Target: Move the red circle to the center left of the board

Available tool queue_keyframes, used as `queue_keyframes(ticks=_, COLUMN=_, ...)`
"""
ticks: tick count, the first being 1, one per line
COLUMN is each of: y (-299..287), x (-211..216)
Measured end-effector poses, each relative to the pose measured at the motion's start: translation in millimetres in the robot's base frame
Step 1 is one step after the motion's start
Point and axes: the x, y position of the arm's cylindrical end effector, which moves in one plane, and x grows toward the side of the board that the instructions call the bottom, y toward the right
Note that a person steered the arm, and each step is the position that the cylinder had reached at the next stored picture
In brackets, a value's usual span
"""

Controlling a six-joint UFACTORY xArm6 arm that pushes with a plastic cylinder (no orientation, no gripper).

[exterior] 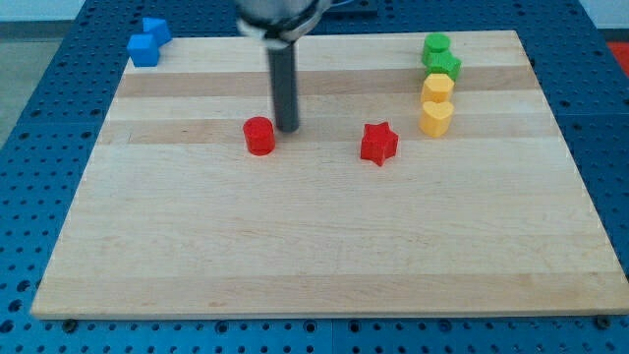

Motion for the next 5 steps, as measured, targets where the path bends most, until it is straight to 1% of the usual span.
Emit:
queue_keyframes(ticks=1, y=-52.5, x=15.8)
queue_keyframes(ticks=2, y=-76.3, x=34.3)
queue_keyframes(ticks=3, y=-53.8, x=60.4)
queue_keyframes(ticks=4, y=-124.9, x=83.8)
queue_keyframes(ticks=5, y=-142.4, x=47.6)
